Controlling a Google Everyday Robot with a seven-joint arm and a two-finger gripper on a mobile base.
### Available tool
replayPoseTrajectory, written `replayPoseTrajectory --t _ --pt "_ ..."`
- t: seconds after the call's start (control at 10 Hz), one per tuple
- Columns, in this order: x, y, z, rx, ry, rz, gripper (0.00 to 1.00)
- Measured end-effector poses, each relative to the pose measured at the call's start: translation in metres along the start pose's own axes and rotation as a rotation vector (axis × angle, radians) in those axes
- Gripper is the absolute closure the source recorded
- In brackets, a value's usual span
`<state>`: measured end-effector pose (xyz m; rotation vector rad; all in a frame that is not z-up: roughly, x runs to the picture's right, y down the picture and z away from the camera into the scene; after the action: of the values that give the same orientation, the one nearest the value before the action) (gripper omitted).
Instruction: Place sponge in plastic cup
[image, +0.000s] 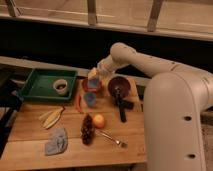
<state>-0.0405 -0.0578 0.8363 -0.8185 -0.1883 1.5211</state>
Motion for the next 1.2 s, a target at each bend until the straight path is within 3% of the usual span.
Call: replayPoseTrajectory --t 0.1,0.4,0.8,1.1,1.2 --pt "0.011 -0.004 0.002 -0.002 0.008 0.02 1.0" --pt "0.012 0.005 0.016 -0.012 0.024 0.022 1.0" --pt "0.012 0.018 0.057 -0.018 0.086 0.001 1.0" --pt "0.022 0.003 0.068 0.005 0.111 0.03 1.0" --pt "0.023 0.0 0.072 0.011 0.116 0.037 0.93"
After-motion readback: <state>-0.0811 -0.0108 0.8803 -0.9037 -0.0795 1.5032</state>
